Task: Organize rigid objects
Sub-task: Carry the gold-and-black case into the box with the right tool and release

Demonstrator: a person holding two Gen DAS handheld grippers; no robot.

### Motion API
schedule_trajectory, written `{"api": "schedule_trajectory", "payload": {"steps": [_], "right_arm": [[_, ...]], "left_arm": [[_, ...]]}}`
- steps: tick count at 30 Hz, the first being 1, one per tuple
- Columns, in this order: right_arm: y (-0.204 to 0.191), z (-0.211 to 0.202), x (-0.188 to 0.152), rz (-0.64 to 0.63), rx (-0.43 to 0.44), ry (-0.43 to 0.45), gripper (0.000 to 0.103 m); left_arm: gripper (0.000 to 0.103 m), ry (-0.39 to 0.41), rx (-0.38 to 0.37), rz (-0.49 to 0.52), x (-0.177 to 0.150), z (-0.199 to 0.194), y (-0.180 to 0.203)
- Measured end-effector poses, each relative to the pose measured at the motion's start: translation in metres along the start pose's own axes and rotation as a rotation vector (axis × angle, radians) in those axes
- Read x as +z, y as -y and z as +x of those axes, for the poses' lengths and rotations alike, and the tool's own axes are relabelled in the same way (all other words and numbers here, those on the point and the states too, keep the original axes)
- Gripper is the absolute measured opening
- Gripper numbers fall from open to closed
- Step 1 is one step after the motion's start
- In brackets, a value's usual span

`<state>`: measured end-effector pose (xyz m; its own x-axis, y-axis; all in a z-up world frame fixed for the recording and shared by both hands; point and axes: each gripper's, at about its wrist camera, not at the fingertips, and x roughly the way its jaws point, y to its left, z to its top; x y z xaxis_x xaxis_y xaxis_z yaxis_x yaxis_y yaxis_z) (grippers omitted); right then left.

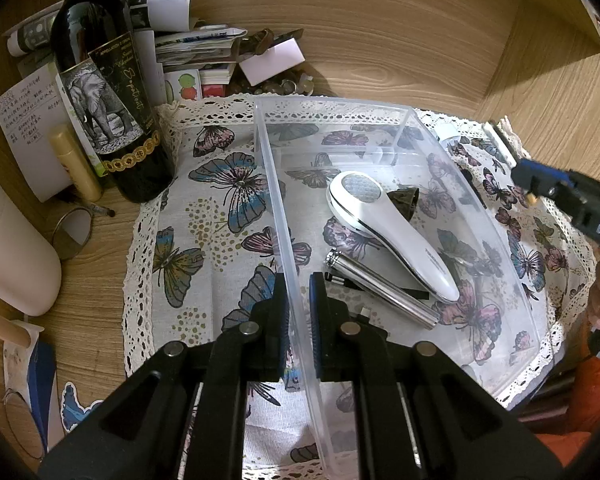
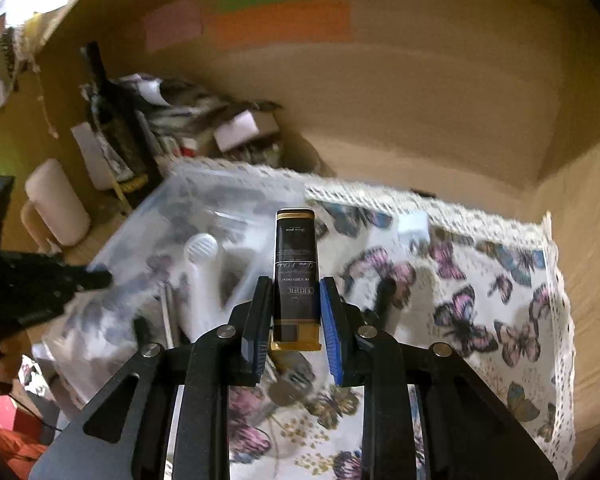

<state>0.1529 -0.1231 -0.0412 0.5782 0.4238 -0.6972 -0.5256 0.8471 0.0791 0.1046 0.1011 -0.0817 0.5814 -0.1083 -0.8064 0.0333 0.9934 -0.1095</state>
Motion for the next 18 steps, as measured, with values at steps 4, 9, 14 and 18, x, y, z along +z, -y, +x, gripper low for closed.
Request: {"api": "schedule_trajectory", "payload": {"steps": [4, 9, 14, 18], "right_arm": [[-0.018, 0.000, 0.008, -0.040, 0.044, 0.022, 0.022], [-0.046, 0.012, 0.013, -0.106, 0.086, 0.006, 0.022], [-0.064, 0.030, 0.011, -0.143, 0.119, -0.045, 0.022], [-0.072, 0.044, 0.007, -0.165, 0.147, -0.102, 0.022]], "left_arm": [[0.009, -0.001, 0.000, 0.000, 0.000, 0.000, 0.001], [0.009, 0.000, 0.000, -0.001, 0.001, 0.000, 0.001], [0.009, -0.001, -0.001, -0.001, 0.001, 0.002, 0.000], [0.009, -0.001, -0.003, -0.002, 0.000, 0.003, -0.001]]}}
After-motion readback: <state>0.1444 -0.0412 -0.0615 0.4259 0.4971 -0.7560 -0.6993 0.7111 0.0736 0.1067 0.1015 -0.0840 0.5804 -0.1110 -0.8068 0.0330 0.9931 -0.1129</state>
